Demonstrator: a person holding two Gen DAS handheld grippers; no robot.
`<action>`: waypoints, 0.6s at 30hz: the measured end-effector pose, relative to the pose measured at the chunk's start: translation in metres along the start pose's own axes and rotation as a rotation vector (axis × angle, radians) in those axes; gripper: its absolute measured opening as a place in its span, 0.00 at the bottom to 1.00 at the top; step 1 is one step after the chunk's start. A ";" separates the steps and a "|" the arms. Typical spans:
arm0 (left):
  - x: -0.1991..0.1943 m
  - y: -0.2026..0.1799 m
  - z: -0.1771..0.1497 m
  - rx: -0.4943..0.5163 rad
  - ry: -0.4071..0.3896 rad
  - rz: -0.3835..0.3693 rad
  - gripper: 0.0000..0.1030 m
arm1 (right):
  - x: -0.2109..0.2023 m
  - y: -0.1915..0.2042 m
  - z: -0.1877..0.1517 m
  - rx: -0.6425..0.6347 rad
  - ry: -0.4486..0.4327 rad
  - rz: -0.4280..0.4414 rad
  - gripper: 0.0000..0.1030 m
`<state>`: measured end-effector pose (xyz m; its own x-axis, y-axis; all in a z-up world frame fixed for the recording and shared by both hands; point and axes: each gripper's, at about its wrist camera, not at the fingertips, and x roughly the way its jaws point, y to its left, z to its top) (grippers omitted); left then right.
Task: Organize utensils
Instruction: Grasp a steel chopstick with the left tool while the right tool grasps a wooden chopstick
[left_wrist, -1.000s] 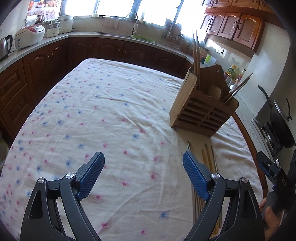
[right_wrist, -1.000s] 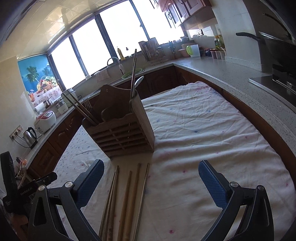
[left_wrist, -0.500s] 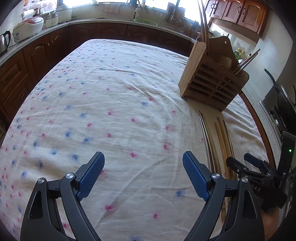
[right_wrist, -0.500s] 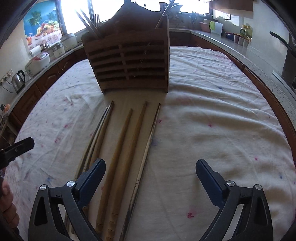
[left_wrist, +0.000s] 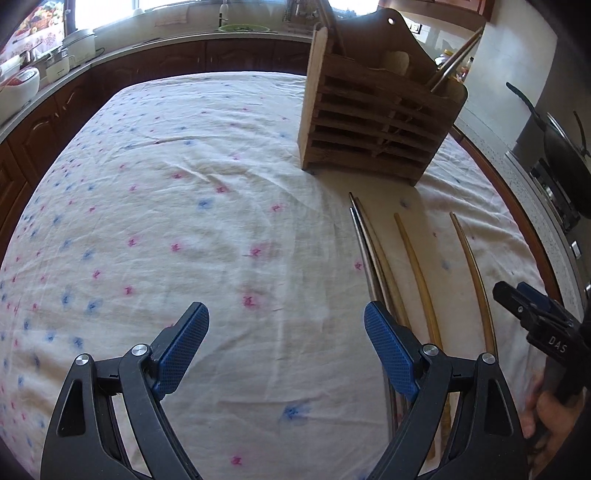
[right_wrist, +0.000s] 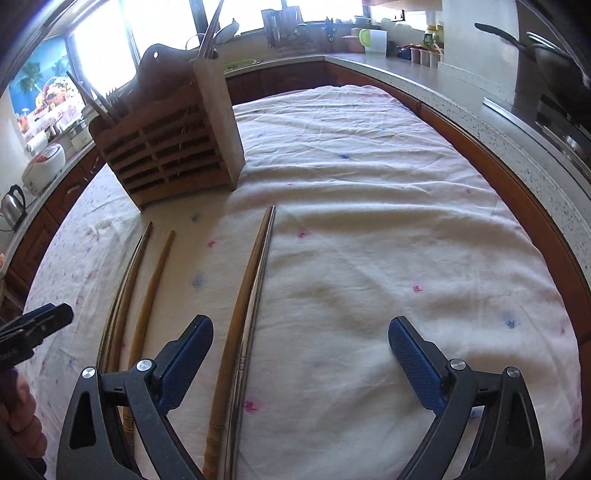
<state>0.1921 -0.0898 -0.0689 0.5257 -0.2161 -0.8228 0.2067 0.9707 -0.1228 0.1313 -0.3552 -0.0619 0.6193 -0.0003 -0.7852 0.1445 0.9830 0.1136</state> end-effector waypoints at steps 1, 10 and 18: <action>0.003 -0.006 0.003 0.012 0.003 -0.002 0.85 | -0.004 -0.001 0.001 0.008 -0.015 0.012 0.92; 0.027 -0.033 0.013 0.093 0.014 0.030 0.69 | -0.013 0.000 0.010 0.050 -0.053 0.092 0.90; 0.017 -0.017 0.008 0.111 0.011 0.026 0.47 | -0.012 0.002 0.011 0.056 -0.059 0.110 0.74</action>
<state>0.2043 -0.1106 -0.0767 0.5230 -0.1893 -0.8310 0.2839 0.9580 -0.0396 0.1326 -0.3557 -0.0450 0.6775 0.0950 -0.7293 0.1151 0.9657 0.2326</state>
